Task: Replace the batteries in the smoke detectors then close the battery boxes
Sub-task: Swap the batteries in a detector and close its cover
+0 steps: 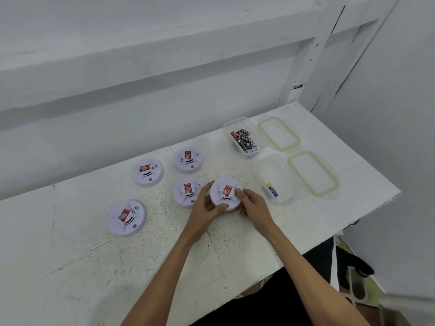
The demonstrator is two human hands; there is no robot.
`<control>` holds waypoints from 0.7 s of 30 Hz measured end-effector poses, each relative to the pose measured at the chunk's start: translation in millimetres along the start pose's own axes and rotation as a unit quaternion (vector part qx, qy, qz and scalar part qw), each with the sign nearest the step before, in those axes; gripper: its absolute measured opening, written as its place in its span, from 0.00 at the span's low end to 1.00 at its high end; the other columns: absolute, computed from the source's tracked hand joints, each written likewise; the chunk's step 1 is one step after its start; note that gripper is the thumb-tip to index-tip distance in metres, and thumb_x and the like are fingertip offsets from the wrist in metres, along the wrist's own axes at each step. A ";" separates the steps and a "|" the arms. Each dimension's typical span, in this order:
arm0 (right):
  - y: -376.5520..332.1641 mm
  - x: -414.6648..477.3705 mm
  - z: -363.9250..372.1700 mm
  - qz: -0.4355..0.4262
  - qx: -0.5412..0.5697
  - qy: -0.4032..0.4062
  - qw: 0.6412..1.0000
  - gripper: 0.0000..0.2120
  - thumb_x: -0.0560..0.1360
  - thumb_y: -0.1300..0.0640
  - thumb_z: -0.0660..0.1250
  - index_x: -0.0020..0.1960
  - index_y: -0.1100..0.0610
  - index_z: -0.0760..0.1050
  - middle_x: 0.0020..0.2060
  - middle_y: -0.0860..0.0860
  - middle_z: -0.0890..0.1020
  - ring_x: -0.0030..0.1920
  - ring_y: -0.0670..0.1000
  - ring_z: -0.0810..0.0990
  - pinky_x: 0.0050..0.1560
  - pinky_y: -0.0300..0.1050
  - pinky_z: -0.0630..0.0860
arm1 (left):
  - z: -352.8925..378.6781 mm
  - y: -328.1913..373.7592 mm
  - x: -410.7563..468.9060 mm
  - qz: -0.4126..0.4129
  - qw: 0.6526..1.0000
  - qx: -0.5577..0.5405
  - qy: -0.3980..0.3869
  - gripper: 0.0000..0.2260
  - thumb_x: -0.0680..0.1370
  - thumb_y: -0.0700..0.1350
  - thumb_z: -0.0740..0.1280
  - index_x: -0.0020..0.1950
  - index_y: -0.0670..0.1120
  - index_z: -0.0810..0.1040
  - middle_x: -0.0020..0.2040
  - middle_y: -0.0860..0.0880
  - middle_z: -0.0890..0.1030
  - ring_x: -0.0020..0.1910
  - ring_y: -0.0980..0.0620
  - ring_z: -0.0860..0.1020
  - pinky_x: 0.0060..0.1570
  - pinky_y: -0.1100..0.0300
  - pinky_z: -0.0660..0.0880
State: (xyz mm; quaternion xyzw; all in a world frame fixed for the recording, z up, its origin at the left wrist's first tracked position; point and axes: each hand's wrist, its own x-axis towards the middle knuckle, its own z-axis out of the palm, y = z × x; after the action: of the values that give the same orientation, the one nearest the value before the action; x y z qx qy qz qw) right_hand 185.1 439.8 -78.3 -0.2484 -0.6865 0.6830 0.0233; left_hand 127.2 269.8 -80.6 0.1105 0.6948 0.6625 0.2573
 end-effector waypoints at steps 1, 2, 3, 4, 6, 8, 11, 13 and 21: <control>-0.5 0.2 -0.5 0.004 0.000 -0.005 1.000 0.14 0.79 0.43 0.66 0.52 0.52 0.82 0.43 0.51 0.85 0.39 0.49 0.80 0.39 0.43 0.77 | -0.3 0.6 0.4 -0.003 1.000 -0.003 -0.003 0.30 0.78 0.36 0.72 0.77 0.52 0.65 0.67 0.59 0.79 0.66 0.57 0.78 0.61 0.60 0.78; -1.0 0.6 -1.4 0.011 0.006 -0.015 1.000 0.14 0.78 0.43 0.66 0.54 0.52 0.82 0.46 0.51 0.86 0.41 0.51 0.82 0.40 0.44 0.79 | -0.6 0.9 1.4 -0.007 1.000 -0.005 -0.006 0.31 0.78 0.36 0.72 0.77 0.52 0.65 0.67 0.60 0.79 0.66 0.58 0.78 0.60 0.61 0.77; -2.2 1.1 -2.5 0.019 0.015 -0.028 0.999 0.15 0.78 0.44 0.67 0.57 0.52 0.81 0.48 0.52 0.86 0.44 0.53 0.84 0.43 0.46 0.81 | -0.5 0.9 2.3 -0.008 1.000 -0.006 -0.007 0.31 0.79 0.36 0.71 0.78 0.51 0.64 0.68 0.60 0.78 0.66 0.58 0.77 0.60 0.62 0.77; -3.2 1.6 -3.7 0.025 0.022 -0.041 0.999 0.15 0.79 0.44 0.67 0.59 0.52 0.81 0.50 0.53 0.86 0.47 0.55 0.85 0.44 0.47 0.82 | -0.1 1.2 2.7 -0.010 1.000 -0.006 -0.006 0.32 0.79 0.36 0.71 0.78 0.51 0.64 0.68 0.59 0.77 0.67 0.59 0.77 0.60 0.62 0.76; -4.5 1.6 -4.9 0.026 0.025 -0.055 0.998 0.15 0.79 0.45 0.66 0.60 0.53 0.80 0.51 0.53 0.85 0.49 0.56 0.85 0.46 0.48 0.82 | 1.2 1.8 2.8 -0.013 1.000 -0.008 0.001 0.32 0.78 0.35 0.72 0.78 0.50 0.63 0.68 0.57 0.77 0.66 0.59 0.78 0.59 0.63 0.77; -3.5 0.6 -4.4 0.018 0.022 -0.051 0.998 0.14 0.79 0.46 0.66 0.59 0.52 0.80 0.51 0.53 0.86 0.49 0.56 0.85 0.45 0.49 0.82 | 2.0 -0.3 3.8 -0.015 1.000 -0.012 0.005 0.33 0.78 0.34 0.72 0.78 0.50 0.63 0.68 0.55 0.78 0.65 0.57 0.79 0.59 0.62 0.77; -3.2 0.1 -3.0 0.009 0.020 -0.044 0.999 0.13 0.80 0.46 0.66 0.59 0.52 0.81 0.50 0.54 0.86 0.48 0.56 0.84 0.44 0.50 0.82 | 2.7 -2.7 6.1 -0.017 1.000 -0.012 0.007 0.33 0.77 0.33 0.72 0.78 0.49 0.63 0.68 0.52 0.78 0.64 0.56 0.79 0.59 0.61 0.78; -4.3 0.9 -3.0 0.013 0.023 -0.047 0.999 0.13 0.80 0.47 0.66 0.59 0.52 0.81 0.50 0.54 0.86 0.46 0.55 0.84 0.43 0.50 0.82 | 2.1 -4.4 7.1 -0.020 1.000 -0.011 0.008 0.33 0.77 0.34 0.72 0.78 0.50 0.62 0.69 0.51 0.78 0.64 0.55 0.79 0.60 0.59 0.78; -4.1 2.0 -3.2 0.016 0.028 -0.050 0.998 0.13 0.80 0.47 0.66 0.59 0.53 0.81 0.50 0.55 0.85 0.46 0.56 0.84 0.43 0.51 0.81 | 1.1 -8.7 8.6 -0.022 1.000 -0.013 0.004 0.33 0.77 0.36 0.73 0.77 0.51 0.63 0.69 0.49 0.78 0.65 0.52 0.79 0.65 0.51 0.77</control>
State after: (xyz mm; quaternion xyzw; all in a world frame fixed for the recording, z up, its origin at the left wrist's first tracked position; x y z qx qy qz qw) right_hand 183.3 443.7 -74.8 -0.2241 -0.6635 0.7137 -0.0149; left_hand 122.1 274.1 -90.9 0.0891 0.6898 0.6658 0.2702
